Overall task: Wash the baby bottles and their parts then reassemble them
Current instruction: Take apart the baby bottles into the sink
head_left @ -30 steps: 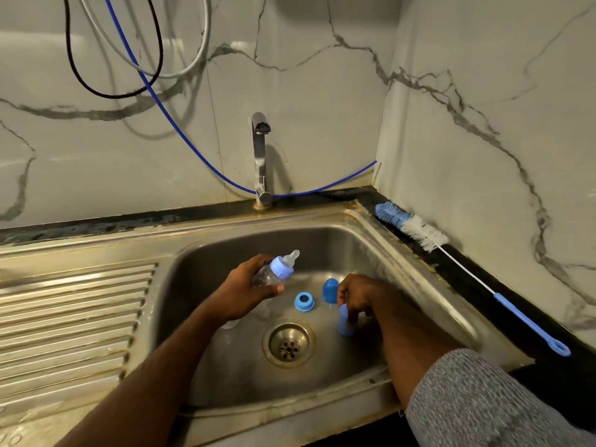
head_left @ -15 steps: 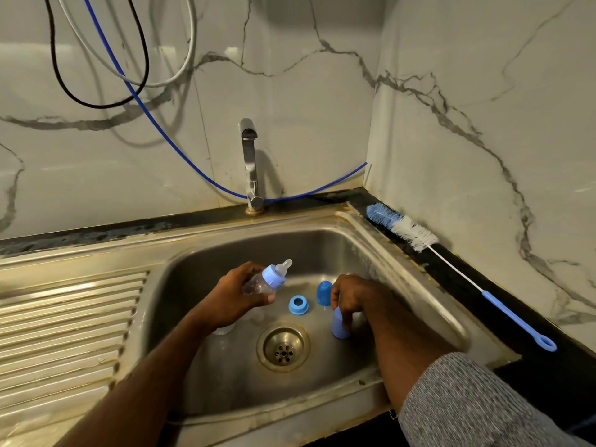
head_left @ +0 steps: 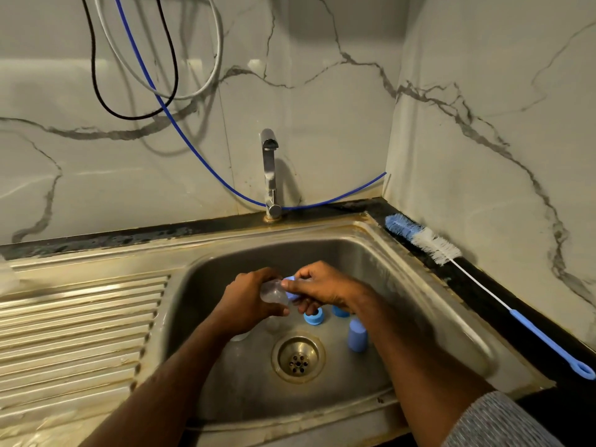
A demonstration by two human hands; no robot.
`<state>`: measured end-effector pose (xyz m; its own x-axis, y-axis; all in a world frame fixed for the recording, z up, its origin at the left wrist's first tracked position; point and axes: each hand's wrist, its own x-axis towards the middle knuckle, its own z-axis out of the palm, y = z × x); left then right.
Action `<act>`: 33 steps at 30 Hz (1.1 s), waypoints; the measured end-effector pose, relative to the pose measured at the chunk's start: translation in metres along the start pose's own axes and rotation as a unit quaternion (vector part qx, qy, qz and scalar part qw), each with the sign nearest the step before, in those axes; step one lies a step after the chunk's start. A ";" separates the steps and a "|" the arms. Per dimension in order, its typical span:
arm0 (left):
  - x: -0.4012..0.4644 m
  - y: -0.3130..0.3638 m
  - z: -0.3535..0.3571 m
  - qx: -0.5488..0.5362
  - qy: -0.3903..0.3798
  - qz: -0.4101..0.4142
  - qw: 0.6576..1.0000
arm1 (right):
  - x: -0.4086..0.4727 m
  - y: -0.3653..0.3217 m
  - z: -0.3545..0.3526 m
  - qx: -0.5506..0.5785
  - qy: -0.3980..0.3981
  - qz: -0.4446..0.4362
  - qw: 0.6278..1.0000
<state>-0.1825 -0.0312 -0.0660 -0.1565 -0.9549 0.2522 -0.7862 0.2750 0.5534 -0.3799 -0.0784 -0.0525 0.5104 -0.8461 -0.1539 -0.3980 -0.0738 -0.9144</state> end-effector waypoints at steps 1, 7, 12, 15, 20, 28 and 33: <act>0.000 -0.001 -0.003 0.002 -0.007 0.000 1.000 | 0.001 -0.001 0.001 0.001 0.001 -0.009 1.000; 0.000 -0.003 -0.023 -0.044 -0.074 -0.026 0.996 | 0.005 -0.008 0.003 -0.010 -0.031 -0.051 0.998; -0.009 -0.010 -0.033 -0.219 -0.141 -0.053 0.964 | -0.003 -0.012 -0.004 -0.038 -0.037 -0.135 0.989; -0.014 -0.012 -0.032 -0.238 -0.123 -0.068 0.961 | -0.004 -0.011 -0.005 0.046 -0.067 -0.156 0.984; -0.009 -0.013 -0.026 -0.221 -0.110 -0.076 0.966 | -0.001 -0.007 0.002 0.043 -0.006 -0.044 0.998; -0.008 -0.019 -0.024 -0.199 -0.112 -0.080 0.970 | -0.001 -0.005 -0.001 0.114 -0.058 -0.064 0.990; -0.007 -0.019 -0.022 -0.192 -0.121 -0.090 0.970 | 0.002 -0.004 0.002 0.059 -0.030 -0.061 0.996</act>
<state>-0.1527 -0.0273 -0.0608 -0.2108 -0.9766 -0.0438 -0.5403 0.0791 0.8377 -0.3763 -0.0786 -0.0500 0.5954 -0.8014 -0.0578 -0.2401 -0.1088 -0.9646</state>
